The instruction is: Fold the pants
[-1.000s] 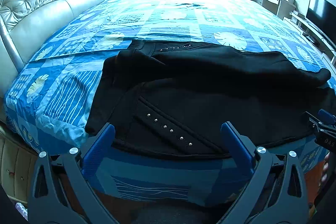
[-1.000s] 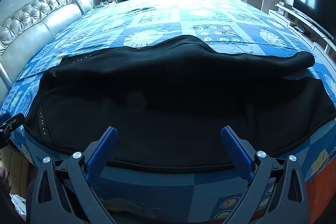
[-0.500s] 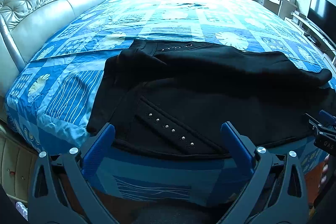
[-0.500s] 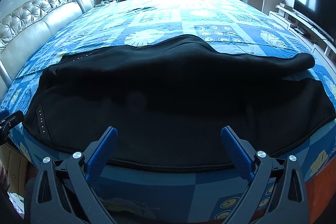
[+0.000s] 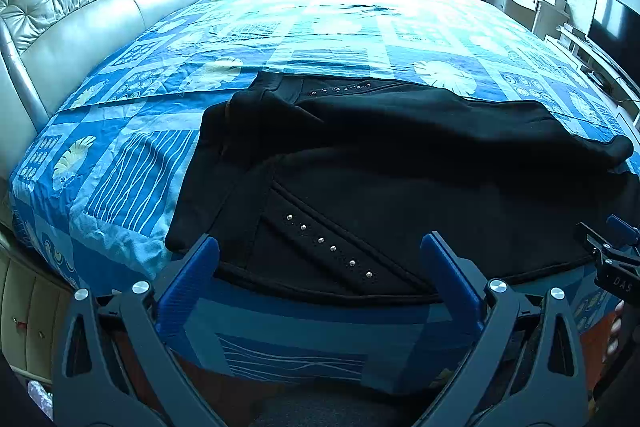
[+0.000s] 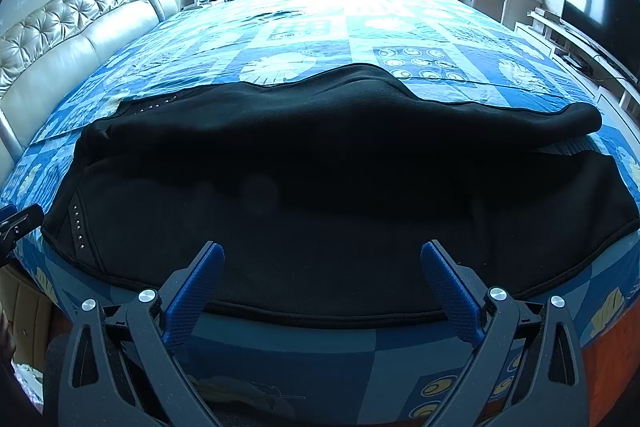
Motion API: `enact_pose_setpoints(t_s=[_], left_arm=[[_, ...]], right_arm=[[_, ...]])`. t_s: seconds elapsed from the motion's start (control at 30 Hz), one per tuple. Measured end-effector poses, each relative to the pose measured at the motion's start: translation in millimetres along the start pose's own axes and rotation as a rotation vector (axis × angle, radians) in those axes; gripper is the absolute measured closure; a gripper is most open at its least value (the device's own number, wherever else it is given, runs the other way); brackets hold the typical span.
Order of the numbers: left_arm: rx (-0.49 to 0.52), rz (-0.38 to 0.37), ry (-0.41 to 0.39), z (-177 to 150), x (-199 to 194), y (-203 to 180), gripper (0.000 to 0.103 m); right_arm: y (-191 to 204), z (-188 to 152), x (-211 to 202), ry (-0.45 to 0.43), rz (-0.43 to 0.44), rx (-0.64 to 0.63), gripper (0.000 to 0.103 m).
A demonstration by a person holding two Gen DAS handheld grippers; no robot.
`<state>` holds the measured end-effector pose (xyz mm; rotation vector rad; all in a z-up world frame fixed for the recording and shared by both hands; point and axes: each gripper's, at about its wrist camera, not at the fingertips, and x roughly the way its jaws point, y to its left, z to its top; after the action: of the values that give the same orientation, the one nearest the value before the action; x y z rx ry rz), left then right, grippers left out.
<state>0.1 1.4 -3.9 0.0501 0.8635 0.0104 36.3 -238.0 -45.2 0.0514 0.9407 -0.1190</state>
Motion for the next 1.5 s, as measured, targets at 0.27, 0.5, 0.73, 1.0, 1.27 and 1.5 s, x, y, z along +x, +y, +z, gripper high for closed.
enact_pose_setpoints(t_s=[0.27,0.5,0.73,1.0,1.27,1.5], left_arm=[[0.0,0.0,-0.001,0.1,0.4,0.2,0.002],[0.002,0.002,-0.002,0.1,0.0,0.1,0.002],[0.001,0.001,-0.001,0.3,0.0,0.2,0.002],[0.003,-0.001,-0.001,-0.1,-0.1,-0.6,0.002],[0.013,-0.035,0.005,2.4,-1.5,1.3,0.002],[0.025,-0.165,0.026,32.9,2.6,22.9,0.002]], right_arm=[[1.3,0.3,0.0,0.0,0.002,-0.004,0.005],[1.0,0.1,-0.5,0.0,0.001,-0.002,0.005],[1.7,0.3,-0.6,0.002,0.005,-0.003,0.005],[2.4,0.1,-0.5,0.006,0.015,-0.003,0.005],[4.0,5.6,-1.0,0.03,0.108,-0.017,0.005],[3.3,38.5,-2.9,0.028,0.276,-0.091,0.005]])
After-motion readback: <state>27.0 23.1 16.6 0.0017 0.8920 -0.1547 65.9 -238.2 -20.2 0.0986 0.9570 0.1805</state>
